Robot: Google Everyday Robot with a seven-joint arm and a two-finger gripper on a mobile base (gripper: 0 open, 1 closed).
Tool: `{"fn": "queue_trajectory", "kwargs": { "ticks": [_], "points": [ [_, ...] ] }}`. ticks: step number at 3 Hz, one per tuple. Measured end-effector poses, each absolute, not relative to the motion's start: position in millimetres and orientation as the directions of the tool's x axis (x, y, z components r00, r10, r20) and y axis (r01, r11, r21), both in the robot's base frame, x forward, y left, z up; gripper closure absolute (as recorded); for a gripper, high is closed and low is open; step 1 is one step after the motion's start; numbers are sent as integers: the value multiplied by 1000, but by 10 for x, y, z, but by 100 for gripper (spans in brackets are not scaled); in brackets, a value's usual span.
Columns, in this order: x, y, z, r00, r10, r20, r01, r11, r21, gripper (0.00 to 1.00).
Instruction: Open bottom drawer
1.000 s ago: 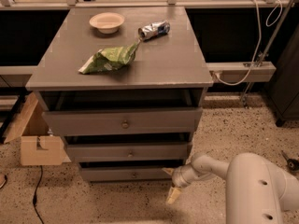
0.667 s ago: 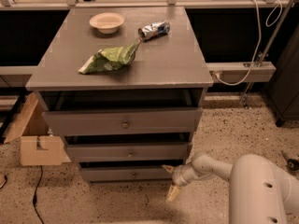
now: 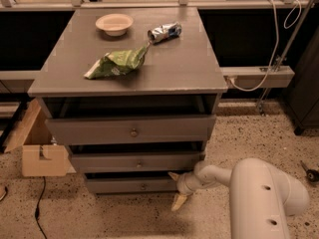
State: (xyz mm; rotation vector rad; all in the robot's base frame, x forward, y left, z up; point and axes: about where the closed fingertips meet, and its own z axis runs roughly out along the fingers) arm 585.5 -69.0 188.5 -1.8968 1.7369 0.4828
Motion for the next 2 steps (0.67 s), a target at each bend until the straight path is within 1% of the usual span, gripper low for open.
{"fn": "queue_trajectory", "kwargs": {
  "ticks": [2],
  "points": [
    [6043,-470,1575,127,-814,-566,-991,-73,-116,0]
  ]
}}
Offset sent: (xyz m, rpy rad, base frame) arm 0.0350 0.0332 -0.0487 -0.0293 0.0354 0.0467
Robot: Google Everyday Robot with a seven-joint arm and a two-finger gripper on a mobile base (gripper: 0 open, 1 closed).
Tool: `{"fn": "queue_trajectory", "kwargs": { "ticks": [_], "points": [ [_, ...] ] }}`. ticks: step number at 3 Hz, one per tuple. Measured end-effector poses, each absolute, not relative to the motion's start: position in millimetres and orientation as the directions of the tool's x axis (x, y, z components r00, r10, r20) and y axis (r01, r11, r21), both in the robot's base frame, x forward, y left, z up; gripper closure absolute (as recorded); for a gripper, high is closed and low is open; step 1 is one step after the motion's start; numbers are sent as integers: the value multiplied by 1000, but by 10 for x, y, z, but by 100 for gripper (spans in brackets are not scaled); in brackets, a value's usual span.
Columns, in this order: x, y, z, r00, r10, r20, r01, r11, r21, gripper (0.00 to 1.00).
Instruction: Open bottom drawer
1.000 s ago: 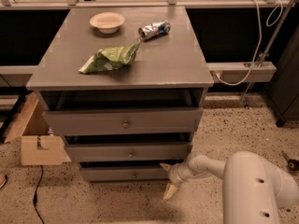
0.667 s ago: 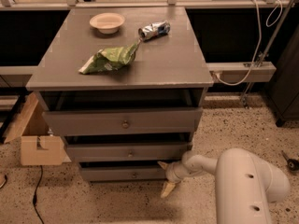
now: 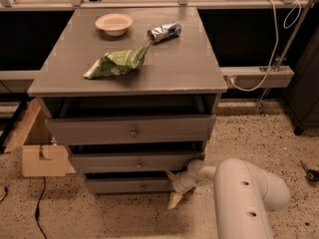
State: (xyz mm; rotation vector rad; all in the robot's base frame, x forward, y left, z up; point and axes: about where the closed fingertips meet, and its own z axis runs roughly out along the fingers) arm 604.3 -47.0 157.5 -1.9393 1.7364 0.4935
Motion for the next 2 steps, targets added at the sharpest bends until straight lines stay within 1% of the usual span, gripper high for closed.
{"fn": "queue_trajectory", "kwargs": {
  "ticks": [1,2],
  "points": [
    [6040,-472,1587,127,-814,-566,-991,-73,-116,19],
    [5861,-518,1651,120,-821,-558,-991,-70,-110,42]
  ]
}}
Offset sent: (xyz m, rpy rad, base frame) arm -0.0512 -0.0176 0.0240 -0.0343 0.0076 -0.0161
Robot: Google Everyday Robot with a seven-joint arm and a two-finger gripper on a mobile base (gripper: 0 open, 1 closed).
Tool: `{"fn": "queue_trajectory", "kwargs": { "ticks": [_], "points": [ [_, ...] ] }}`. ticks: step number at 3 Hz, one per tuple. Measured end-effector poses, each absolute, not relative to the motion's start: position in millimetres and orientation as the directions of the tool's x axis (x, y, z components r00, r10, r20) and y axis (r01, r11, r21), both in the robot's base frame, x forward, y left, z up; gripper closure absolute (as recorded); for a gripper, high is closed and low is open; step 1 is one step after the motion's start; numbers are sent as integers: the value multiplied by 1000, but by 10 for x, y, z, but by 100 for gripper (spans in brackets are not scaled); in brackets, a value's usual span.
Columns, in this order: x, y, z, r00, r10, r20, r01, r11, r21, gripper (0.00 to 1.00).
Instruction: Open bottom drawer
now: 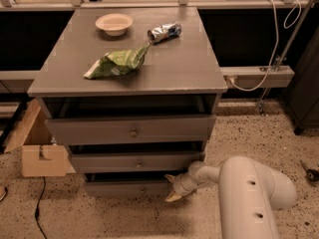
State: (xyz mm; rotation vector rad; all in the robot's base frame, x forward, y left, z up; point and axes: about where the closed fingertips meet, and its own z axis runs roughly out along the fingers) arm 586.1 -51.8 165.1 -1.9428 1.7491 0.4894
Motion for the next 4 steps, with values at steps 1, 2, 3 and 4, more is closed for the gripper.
{"fn": "queue_trajectory", "kwargs": {
  "ticks": [1,2,3,4],
  "points": [
    [5762,-550,1688,106,-823,-558,-993,-62,-97,65],
    [5495,-627,1722,72,-822,-565,-997,-44,-62,89],
    [5491,-612,1713,71,-821,-566,-997,-44,-61,85],
    [5491,-612,1713,71,-821,-566,-997,-44,-61,62]
  ]
}}
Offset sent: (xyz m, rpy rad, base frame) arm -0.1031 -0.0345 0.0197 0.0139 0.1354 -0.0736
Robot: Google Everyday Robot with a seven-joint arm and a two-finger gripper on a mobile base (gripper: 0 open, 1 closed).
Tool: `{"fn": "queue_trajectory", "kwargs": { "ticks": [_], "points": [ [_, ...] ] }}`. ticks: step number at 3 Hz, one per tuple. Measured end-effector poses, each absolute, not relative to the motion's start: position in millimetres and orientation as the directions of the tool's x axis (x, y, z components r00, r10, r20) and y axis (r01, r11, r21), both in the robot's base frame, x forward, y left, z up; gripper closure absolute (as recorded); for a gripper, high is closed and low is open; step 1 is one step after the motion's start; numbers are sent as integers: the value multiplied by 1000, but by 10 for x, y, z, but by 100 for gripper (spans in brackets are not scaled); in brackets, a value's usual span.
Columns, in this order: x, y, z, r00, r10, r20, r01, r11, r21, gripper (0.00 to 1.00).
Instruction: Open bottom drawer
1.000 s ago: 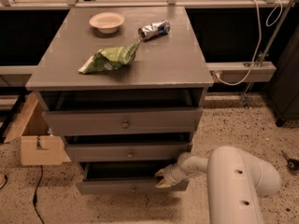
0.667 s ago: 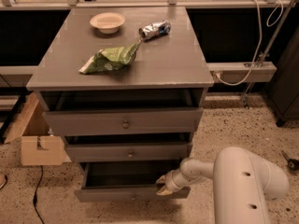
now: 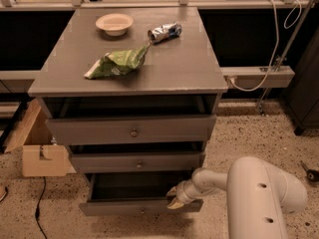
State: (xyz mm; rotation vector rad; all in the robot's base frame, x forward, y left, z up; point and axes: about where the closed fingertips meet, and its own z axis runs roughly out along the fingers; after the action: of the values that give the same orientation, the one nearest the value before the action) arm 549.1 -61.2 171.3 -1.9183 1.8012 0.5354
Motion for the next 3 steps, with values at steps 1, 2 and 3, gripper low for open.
{"fn": "queue_trajectory", "kwargs": {
  "ticks": [1,2,3],
  "points": [
    [5490,-612,1713,71,-821,-566,-997,-44,-61,39],
    [5490,-612,1713,71,-821,-566,-997,-44,-61,16],
    [5456,-569,1678,79,-825,-560,-997,-65,-44,0]
  ]
}}
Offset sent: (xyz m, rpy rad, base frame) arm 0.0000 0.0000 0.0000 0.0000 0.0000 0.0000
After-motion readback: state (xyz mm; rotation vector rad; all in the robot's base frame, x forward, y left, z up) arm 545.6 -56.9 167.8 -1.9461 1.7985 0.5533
